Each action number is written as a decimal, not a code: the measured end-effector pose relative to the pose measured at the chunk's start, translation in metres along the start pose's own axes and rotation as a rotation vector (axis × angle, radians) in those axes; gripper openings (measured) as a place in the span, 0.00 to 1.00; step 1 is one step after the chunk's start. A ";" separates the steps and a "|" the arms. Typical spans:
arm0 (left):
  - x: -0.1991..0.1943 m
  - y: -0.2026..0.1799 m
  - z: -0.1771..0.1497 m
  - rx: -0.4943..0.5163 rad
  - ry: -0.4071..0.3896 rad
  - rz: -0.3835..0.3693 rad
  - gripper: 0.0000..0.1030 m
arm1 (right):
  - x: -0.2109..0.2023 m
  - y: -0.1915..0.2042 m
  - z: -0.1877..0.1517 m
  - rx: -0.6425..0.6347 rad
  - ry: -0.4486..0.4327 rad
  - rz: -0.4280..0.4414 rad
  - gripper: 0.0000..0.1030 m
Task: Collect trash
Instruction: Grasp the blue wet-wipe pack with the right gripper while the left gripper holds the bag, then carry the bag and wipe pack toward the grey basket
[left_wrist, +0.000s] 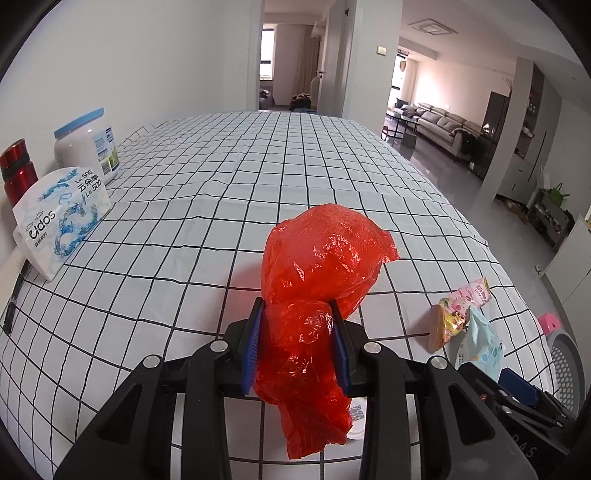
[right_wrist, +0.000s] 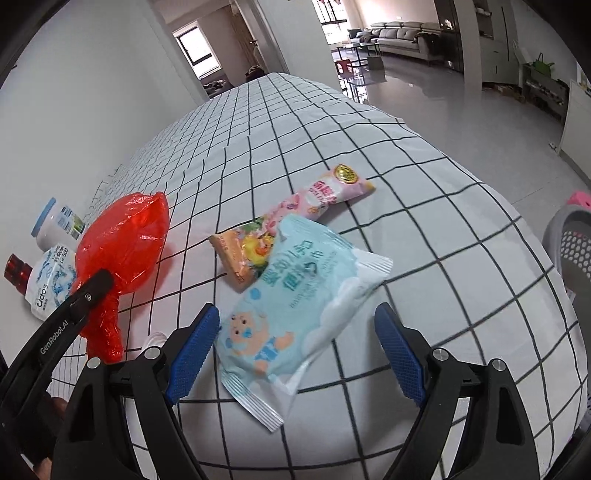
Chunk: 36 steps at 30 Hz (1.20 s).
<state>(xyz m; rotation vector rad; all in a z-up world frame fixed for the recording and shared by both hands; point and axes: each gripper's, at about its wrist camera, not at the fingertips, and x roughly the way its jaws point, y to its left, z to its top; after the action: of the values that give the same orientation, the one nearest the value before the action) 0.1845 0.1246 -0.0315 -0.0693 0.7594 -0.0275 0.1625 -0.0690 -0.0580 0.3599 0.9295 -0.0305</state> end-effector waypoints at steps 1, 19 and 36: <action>0.000 0.001 0.000 -0.002 0.000 0.000 0.31 | 0.002 0.003 0.001 -0.006 0.001 -0.003 0.80; 0.000 0.002 0.001 -0.003 -0.003 -0.001 0.31 | -0.004 0.014 -0.010 -0.131 -0.019 -0.067 0.58; -0.016 -0.008 -0.006 0.014 -0.045 0.006 0.31 | -0.058 -0.037 -0.035 -0.117 -0.062 -0.037 0.46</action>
<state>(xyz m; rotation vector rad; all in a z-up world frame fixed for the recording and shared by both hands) 0.1685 0.1175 -0.0242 -0.0540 0.7145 -0.0256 0.0939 -0.1004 -0.0426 0.2315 0.8723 -0.0212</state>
